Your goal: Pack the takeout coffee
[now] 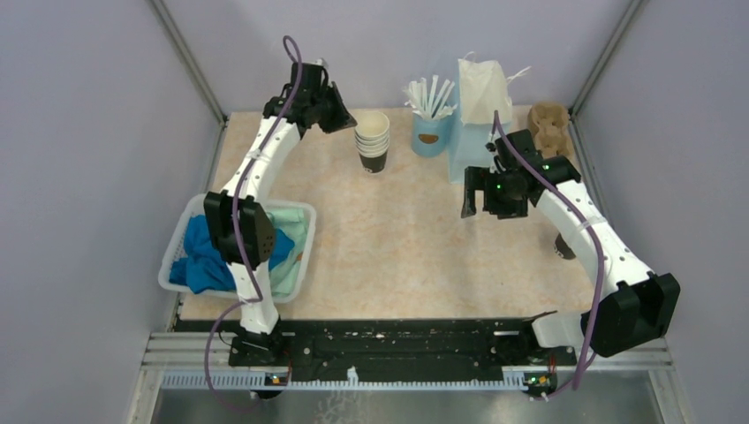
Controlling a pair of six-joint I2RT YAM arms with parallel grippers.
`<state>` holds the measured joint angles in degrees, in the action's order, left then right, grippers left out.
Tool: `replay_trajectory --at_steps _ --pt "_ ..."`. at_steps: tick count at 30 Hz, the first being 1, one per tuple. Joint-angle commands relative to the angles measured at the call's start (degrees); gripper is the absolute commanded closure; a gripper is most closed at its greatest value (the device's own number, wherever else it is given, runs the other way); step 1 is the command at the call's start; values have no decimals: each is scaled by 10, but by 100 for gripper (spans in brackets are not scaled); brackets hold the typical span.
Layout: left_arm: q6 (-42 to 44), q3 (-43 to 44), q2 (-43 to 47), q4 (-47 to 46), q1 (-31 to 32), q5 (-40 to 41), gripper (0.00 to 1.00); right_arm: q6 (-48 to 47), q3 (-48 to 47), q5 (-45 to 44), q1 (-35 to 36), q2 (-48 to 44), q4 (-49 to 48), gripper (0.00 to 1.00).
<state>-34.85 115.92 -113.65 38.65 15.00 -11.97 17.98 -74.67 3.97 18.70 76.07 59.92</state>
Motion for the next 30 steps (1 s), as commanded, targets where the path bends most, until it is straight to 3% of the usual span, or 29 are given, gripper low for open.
replay_trajectory --at_steps 1,3,6,10,12,13,16,21,24,26,29,30 --pt "-13 -25 42 -71 -3 -31 100 -8 -7 8 2 -11 -11 8" --pt "-5 -51 44 -78 -4 -18 100 -6 0 5 2 -17 -19 7" --pt "-18 -30 41 -59 -10 -66 100 -5 -4 14 3 -11 -13 8" --pt "17 -67 53 -82 -5 -11 100 -2 8 11 2 -23 -22 7" --pt "-24 -50 42 -60 -28 -108 100 1 8 18 2 -21 -22 8" --pt "-25 -35 48 -59 -21 -116 100 1 0 22 2 -15 -11 8" --pt "39 -57 74 -74 8 13 100 3 3 13 2 -23 -17 8" --pt "26 -78 68 -72 -5 -58 100 3 -3 31 2 -8 -12 9" --pt "18 -169 85 -133 -13 -42 100 6 1 21 2 -16 -28 8" --pt "-14 -133 83 -109 -32 -124 100 4 -12 30 2 -5 -16 8" --pt "45 -119 105 -123 4 -14 100 3 -14 24 3 -5 -15 9" --pt "32 -128 97 -119 -6 -25 100 6 -5 23 3 -11 -25 8"
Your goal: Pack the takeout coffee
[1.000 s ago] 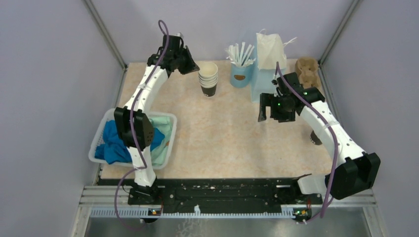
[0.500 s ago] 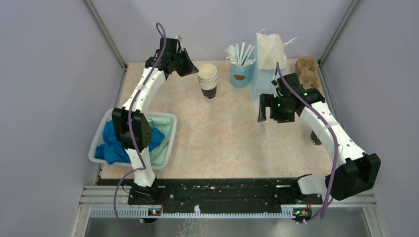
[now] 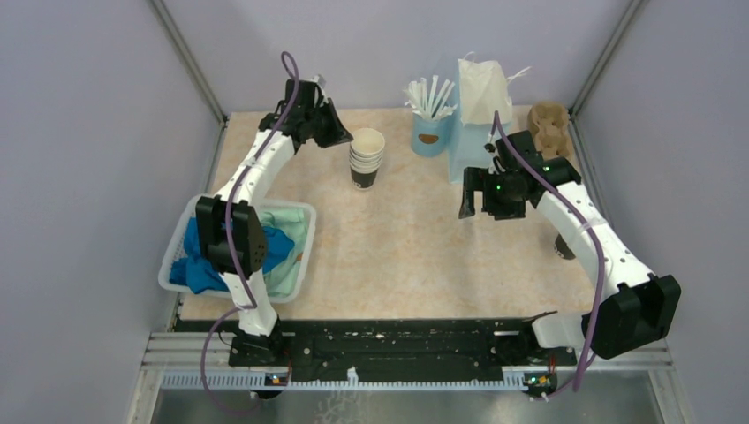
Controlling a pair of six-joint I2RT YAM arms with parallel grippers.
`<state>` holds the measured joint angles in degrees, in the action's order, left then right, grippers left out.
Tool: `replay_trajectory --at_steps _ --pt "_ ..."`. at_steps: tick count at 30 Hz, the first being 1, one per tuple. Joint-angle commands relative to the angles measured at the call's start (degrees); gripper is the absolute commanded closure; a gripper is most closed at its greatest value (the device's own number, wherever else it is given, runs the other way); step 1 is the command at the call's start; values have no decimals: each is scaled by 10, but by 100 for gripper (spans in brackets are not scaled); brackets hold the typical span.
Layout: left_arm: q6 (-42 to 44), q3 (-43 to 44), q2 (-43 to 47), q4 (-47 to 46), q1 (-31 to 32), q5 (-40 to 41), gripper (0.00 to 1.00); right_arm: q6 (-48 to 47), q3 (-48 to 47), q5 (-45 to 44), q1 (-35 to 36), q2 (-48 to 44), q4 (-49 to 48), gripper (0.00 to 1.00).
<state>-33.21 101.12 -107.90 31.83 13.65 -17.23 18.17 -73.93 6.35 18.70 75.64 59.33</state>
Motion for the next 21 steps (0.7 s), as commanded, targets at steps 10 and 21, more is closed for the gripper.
replay_trajectory --at_steps 10,21 --pt "1 60 36 -24 -7 -27 100 9 -15 18 3 0 -10 9" --pt "-38 -77 56 -128 -30 -45 100 21 16 15 4 -18 -39 8"
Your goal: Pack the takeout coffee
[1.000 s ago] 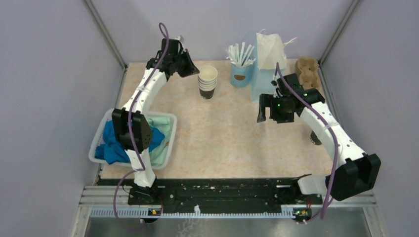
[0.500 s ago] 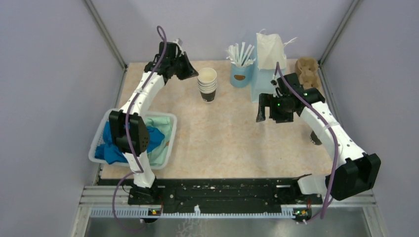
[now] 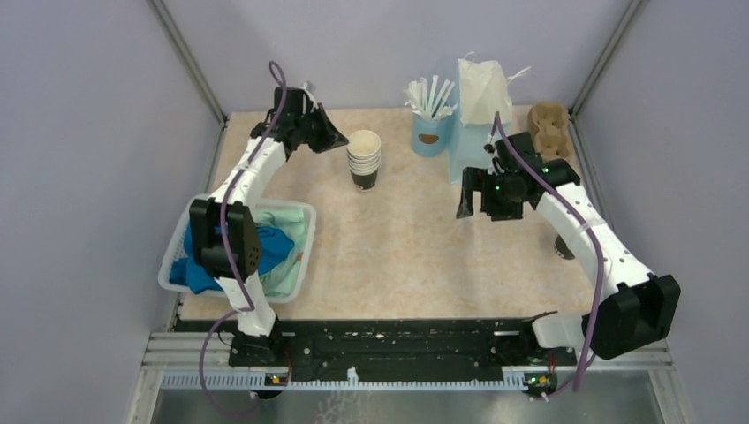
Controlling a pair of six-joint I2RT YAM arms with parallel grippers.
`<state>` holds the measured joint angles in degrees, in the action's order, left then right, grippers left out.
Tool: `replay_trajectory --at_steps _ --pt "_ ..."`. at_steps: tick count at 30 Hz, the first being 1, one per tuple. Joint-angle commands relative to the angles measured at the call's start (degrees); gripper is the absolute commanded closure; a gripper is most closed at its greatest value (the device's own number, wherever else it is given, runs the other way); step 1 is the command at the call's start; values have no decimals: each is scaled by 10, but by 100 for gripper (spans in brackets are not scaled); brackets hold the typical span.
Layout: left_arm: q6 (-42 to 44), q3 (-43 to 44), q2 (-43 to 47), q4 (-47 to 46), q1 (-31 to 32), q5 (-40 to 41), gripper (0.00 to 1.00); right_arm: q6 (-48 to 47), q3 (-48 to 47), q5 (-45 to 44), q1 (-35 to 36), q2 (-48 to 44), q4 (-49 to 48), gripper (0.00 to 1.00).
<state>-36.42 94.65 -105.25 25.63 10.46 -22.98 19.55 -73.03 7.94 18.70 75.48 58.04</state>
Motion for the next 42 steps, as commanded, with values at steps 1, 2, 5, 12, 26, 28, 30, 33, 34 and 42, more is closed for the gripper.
replay_trajectory --at_steps 1,2,5,12,26,28,30,33,34,42 --pt "-31 -5 7 -54 -19 -34 100 7 9 6 3 -13 -27 9" --pt "-60 3 -9 -50 -31 -124 100 7 7 14 3 -6 -24 9" --pt "-64 -13 21 -98 -13 -109 100 12 1 26 3 -3 -30 9" --pt "-88 -67 34 -83 0 -124 100 207 65 201 3 44 -312 23" --pt "-69 -94 79 -69 11 -86 100 430 52 19 125 168 -606 30" --pt "-71 -103 85 -69 12 -83 100 432 50 -8 134 172 -611 31" --pt "-72 -110 88 -72 12 -85 100 434 45 -27 136 177 -604 31" --pt "-71 -116 89 -77 12 -96 100 438 35 -32 139 189 -599 32" --pt "-71 -116 88 -77 12 -99 100 436 31 -35 141 193 -595 32" --pt "-68 -116 87 -77 11 -115 100 425 19 -50 147 199 -587 40"
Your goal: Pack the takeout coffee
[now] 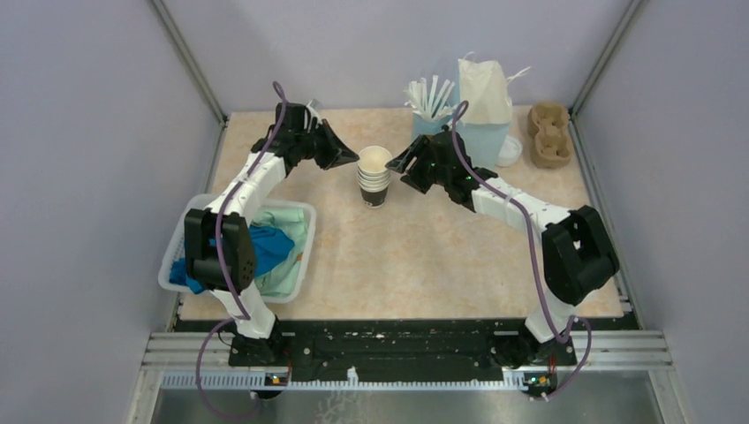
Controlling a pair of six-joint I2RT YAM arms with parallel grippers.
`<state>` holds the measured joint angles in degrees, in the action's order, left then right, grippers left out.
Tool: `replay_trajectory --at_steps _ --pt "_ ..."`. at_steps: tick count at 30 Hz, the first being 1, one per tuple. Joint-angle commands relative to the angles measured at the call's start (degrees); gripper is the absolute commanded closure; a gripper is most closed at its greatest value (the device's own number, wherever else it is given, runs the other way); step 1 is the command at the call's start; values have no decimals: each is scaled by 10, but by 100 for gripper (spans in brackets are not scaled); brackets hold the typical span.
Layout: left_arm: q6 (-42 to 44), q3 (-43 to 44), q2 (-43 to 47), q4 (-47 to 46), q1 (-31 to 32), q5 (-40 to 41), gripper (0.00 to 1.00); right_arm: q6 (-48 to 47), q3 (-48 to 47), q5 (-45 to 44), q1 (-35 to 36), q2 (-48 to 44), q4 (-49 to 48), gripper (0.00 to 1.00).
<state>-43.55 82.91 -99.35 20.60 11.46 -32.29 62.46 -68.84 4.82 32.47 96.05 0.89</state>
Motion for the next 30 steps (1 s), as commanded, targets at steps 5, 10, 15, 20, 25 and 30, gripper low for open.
replay_trajectory --at_steps 5,10,15,20,25,30 --pt "10 5 22 -13 -2 -19 100 -21 16 -17 9 -50 -41 29" --pt "12 8 17 -11 -7 -27 100 -24 21 -15 9 -56 -35 28" --pt "14 15 12 -7 -11 -33 100 -22 16 -14 9 -46 -25 35" --pt "11 16 9 -7 -11 -37 100 -14 32 -19 9 -42 -32 44" --pt "8 18 6 -6 -11 -39 100 -14 26 -14 8 -30 -27 48" --pt "5 24 0 -4 -11 -42 100 -15 16 -2 9 -12 -34 48"
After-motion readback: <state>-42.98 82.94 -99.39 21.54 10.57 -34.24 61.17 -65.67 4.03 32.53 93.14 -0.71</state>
